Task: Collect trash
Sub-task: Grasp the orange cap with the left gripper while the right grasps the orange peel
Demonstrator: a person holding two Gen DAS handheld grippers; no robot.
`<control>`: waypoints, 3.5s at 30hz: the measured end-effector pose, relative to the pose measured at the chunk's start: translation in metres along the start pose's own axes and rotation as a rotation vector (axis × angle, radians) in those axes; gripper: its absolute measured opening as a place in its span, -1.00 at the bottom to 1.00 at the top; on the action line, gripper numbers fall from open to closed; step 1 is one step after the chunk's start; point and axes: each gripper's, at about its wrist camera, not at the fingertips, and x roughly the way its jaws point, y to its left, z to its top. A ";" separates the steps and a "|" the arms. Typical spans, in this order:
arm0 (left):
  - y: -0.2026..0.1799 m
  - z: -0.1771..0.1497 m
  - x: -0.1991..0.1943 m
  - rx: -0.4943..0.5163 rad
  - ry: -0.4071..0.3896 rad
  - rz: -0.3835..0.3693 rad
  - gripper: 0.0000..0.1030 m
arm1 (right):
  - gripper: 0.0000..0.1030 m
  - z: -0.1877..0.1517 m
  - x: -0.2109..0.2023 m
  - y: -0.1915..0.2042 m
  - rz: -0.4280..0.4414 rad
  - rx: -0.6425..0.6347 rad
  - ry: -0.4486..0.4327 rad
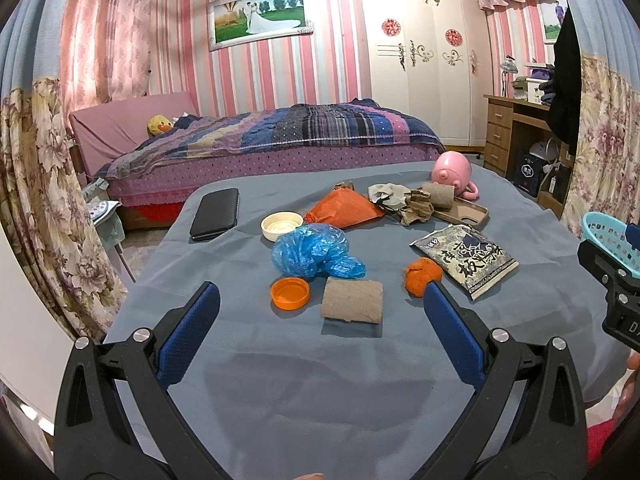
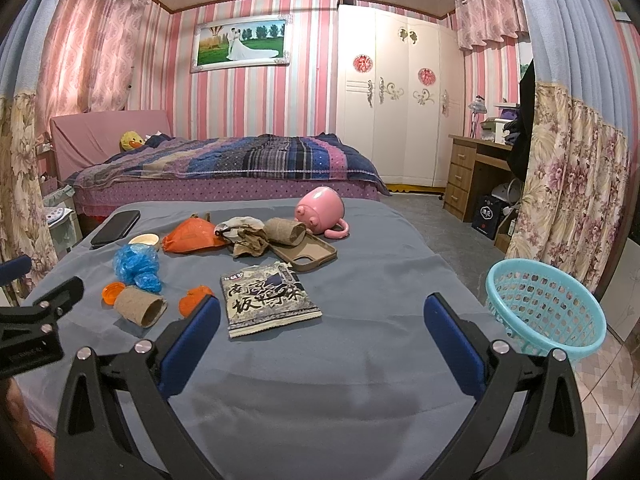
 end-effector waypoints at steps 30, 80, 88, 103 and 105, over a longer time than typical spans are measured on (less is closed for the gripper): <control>0.119 -0.025 0.044 -0.118 0.120 0.208 0.91 | 0.93 0.027 0.077 0.067 0.103 -0.178 0.101; 0.049 -0.012 0.153 -0.045 0.330 -0.175 -0.24 | 0.93 -0.002 0.122 0.087 0.189 -0.162 0.230; 0.067 -0.019 0.128 -0.046 0.260 -0.059 -0.24 | 0.68 -0.009 0.127 0.106 0.189 -0.220 0.276; 0.090 -0.021 0.114 -0.057 0.214 0.002 -0.24 | -0.32 -0.016 0.141 0.136 0.314 -0.257 0.373; 0.090 -0.021 0.114 -0.057 0.213 0.004 -0.24 | -0.38 -0.015 0.138 0.136 0.318 -0.255 0.364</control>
